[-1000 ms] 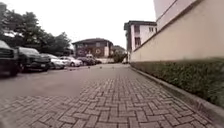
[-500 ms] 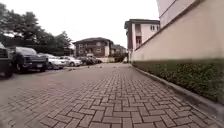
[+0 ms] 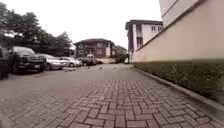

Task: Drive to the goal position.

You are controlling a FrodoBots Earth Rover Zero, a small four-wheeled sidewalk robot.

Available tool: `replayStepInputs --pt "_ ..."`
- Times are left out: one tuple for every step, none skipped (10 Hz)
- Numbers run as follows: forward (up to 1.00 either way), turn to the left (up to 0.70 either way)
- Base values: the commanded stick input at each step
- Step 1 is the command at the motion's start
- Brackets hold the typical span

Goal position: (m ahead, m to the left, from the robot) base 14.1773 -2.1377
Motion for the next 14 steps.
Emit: replayStepInputs --pt "0.7 0.0" --pt "0.7 0.0" --pt "0.7 0.0" --pt "0.7 0.0" --pt "0.7 0.0" --pt "0.7 -0.33" --pt "0.7 -0.22" --pt "0.7 -0.11" --pt "0.7 0.0" --pt "0.7 0.0" --pt "0.7 0.0" --pt "0.7 0.0" --pt "0.7 0.0" --pt "0.7 0.0"
